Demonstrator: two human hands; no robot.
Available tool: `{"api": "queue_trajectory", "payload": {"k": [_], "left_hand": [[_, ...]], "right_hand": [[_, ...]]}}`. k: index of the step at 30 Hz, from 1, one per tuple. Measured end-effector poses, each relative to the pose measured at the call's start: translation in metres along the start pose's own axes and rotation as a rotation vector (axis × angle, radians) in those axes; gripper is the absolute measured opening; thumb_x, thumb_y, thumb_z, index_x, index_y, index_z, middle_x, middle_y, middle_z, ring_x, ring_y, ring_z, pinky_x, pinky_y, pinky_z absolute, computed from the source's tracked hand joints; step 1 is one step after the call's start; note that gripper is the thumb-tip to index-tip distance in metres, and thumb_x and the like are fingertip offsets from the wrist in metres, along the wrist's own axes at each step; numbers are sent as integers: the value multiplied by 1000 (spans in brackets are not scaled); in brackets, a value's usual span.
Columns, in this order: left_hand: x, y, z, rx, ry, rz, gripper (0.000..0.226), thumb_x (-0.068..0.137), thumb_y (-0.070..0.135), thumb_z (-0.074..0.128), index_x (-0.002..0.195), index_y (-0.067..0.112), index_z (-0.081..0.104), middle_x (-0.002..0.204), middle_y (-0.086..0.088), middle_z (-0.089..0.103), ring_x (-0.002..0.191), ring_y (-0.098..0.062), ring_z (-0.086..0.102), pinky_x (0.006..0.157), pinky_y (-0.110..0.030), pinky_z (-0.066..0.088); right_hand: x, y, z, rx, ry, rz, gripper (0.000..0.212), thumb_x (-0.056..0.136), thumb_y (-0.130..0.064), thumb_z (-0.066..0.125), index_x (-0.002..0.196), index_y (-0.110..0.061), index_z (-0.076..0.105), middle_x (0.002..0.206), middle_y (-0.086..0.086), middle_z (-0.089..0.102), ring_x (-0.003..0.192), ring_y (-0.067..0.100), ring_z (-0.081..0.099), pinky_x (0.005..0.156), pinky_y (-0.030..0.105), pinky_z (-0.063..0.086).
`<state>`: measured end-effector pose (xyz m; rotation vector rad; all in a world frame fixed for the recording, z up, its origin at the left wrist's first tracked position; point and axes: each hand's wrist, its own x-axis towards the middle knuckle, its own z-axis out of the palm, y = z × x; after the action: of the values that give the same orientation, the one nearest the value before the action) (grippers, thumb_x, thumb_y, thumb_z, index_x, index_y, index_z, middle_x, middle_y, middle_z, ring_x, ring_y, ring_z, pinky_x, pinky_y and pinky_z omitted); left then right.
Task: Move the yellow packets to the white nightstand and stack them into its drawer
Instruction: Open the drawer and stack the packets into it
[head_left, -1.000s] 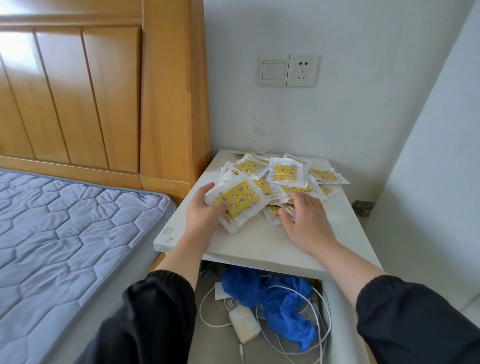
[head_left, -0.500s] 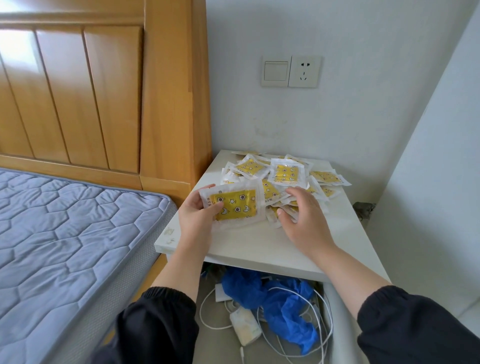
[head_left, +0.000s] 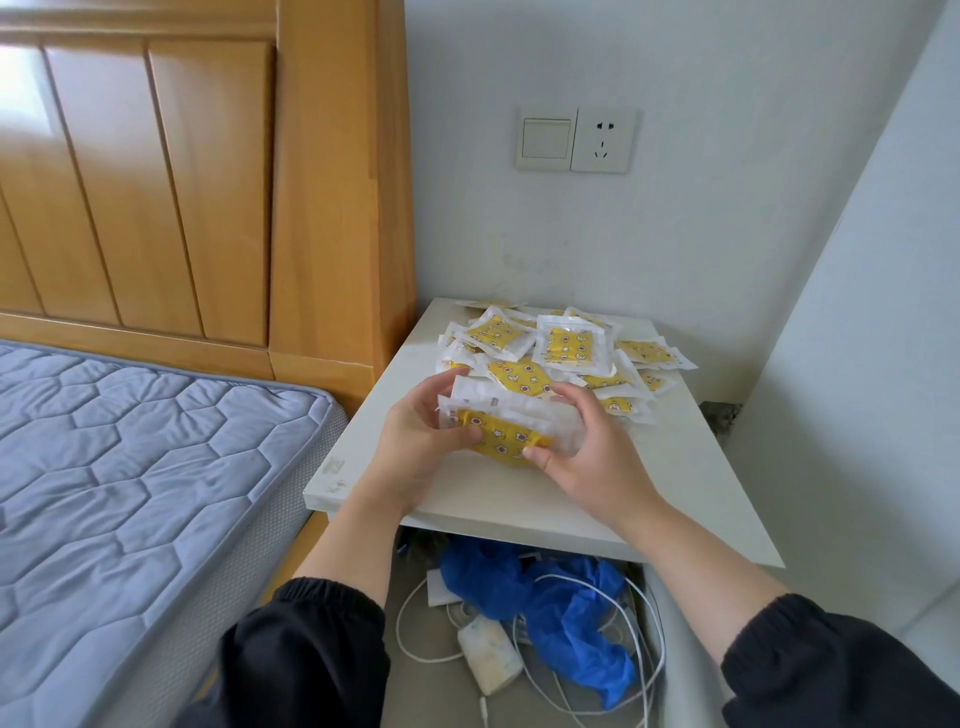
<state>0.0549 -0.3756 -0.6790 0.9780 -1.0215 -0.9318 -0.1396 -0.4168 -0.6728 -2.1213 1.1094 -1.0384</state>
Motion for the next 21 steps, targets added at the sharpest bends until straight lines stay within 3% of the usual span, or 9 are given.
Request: {"api": "queue_trajectory", "payload": {"k": [3, 6, 8, 9, 11, 13, 17, 19, 21], "left_hand": [[2, -4, 2, 284, -4, -34, 69, 67, 1, 81, 121, 37, 58, 112, -3, 64, 99, -17, 65, 84, -35, 56], [-2, 1, 10, 357, 32, -72, 31, 75, 8, 80, 94, 30, 68, 87, 8, 73, 84, -10, 68, 70, -15, 54], [-4, 2, 13, 324, 87, -104, 14, 76, 14, 79, 88, 16, 72, 84, 0, 75, 85, -20, 71, 73, -26, 58], [-4, 3, 14, 314, 125, -111, 20, 76, 19, 80, 90, 8, 71, 88, -8, 75, 88, -28, 71, 78, -36, 59], [-3, 4, 14, 299, 163, -113, 38, 76, 28, 79, 97, -2, 67, 94, -18, 72, 93, -37, 68, 83, -51, 56], [-4, 6, 13, 255, 143, -101, 37, 77, 32, 76, 101, 5, 68, 94, -13, 74, 92, -34, 69, 84, -48, 56], [-2, 9, 11, 44, 105, -123, 63, 66, 41, 70, 120, 11, 59, 100, -7, 74, 98, -19, 69, 88, -33, 54], [-2, 10, 10, 25, 68, -138, 58, 65, 43, 68, 114, 10, 63, 102, -4, 74, 103, -18, 68, 93, -33, 51], [-3, 10, 11, 38, 54, -157, 44, 66, 40, 69, 101, 13, 67, 103, -3, 73, 106, -20, 66, 97, -36, 49]], "right_hand": [[-1, -2, -1, -13, 24, -7, 54, 79, -21, 76, 127, -23, 51, 119, -15, 55, 114, 5, 49, 93, 17, 35], [-2, -5, 0, 25, 94, 8, 32, 80, -16, 75, 110, -18, 62, 93, -12, 63, 90, 8, 60, 78, 17, 41], [2, -8, -1, 164, 100, 96, 16, 80, -12, 75, 93, -19, 67, 76, -14, 66, 71, 3, 62, 67, 17, 45], [5, -9, -1, 226, 101, 130, 11, 80, -11, 75, 85, -19, 69, 72, -12, 69, 69, 4, 66, 64, 19, 49], [12, -11, -1, 281, 127, 201, 8, 77, -13, 77, 81, -8, 71, 76, 5, 73, 73, 23, 69, 67, 30, 55], [19, -10, 2, 345, 179, 274, 29, 76, -17, 78, 86, 8, 67, 76, 20, 68, 66, 38, 61, 63, 32, 48], [25, -22, 4, 837, 211, 520, 3, 83, -7, 71, 84, -6, 68, 82, 8, 70, 77, 26, 68, 71, 38, 55], [26, -29, 10, 1044, 235, 609, 9, 85, -4, 67, 88, -13, 67, 87, 5, 71, 79, 19, 68, 70, 35, 57], [26, -29, 20, 1016, 230, 625, 10, 84, -5, 68, 88, -13, 67, 91, 7, 72, 80, 20, 69, 71, 35, 58]]}}
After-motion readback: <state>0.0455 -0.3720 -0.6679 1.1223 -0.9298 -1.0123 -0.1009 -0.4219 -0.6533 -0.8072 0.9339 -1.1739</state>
